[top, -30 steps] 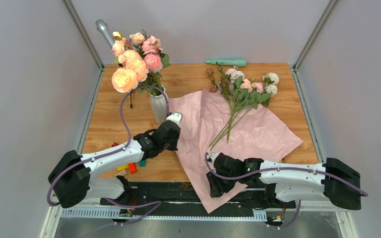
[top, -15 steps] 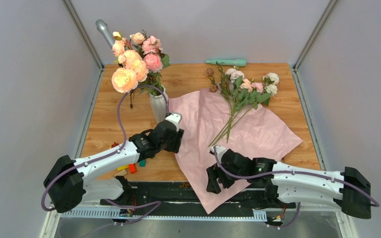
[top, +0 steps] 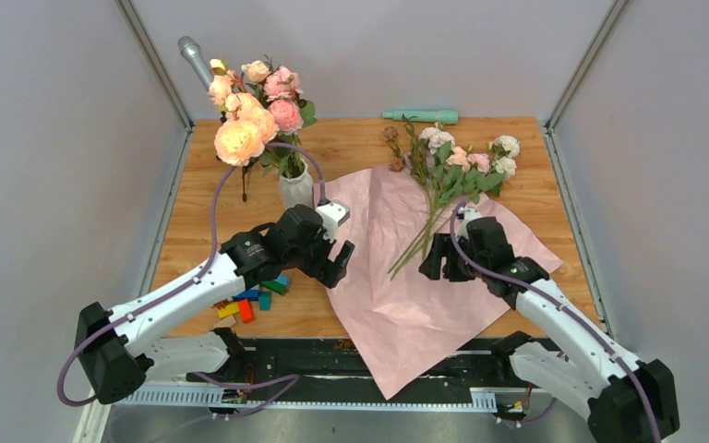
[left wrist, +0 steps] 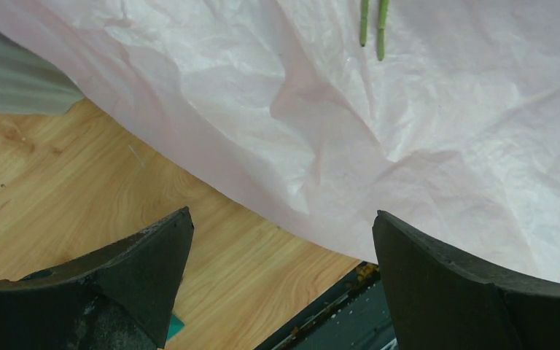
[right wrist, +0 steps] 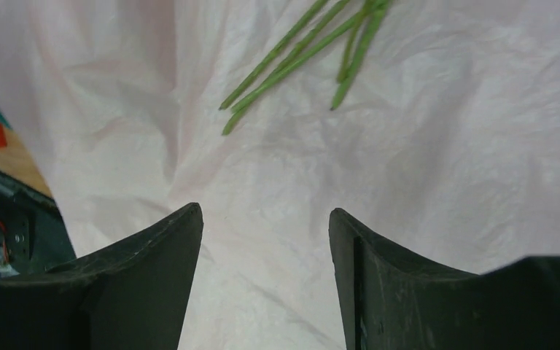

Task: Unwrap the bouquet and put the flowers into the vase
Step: Unfold the wrapping paper at the center of the board.

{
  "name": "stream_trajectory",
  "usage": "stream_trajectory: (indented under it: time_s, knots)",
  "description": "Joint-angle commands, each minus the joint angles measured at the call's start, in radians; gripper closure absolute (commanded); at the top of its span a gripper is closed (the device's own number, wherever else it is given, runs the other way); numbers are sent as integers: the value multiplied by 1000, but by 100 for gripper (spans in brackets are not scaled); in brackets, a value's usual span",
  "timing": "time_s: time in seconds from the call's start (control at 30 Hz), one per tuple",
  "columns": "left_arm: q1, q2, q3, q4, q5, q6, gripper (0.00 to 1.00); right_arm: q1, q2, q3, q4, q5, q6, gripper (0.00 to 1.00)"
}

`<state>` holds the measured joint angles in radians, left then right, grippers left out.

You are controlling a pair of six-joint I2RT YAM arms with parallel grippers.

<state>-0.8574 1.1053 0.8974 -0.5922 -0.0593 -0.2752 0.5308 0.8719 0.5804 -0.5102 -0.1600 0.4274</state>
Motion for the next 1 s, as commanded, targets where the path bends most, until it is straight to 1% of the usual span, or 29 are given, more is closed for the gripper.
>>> stream_trajectory:
  time_s: [0.0, 0.1, 0.23, 0.43, 0.53, 0.73, 0.97]
  knots:
    - [1, 26, 131, -137, 106, 146, 0, -217, 94, 42, 120, -125, -49, 38]
    - [1, 56, 199, -163, 109, 194, 0, -330, 160, 39, 216, -167, 5, 44]
    - [1, 74, 221, -139, 105, 212, 0, -393, 231, 26, 318, -164, 66, 47]
    - [0, 32, 175, 0, 101, 194, 0, -444, 306, 12, 412, -73, 130, 48]
    - [-13, 53, 192, 18, 107, 208, 0, -467, 338, 12, 464, -58, 157, 48]
    - [-73, 126, 231, 31, 64, 249, 0, -487, 401, 45, 537, -52, 179, 48]
    - [-78, 136, 180, 78, 63, 256, 0, -499, 463, 74, 596, -49, 197, 50]
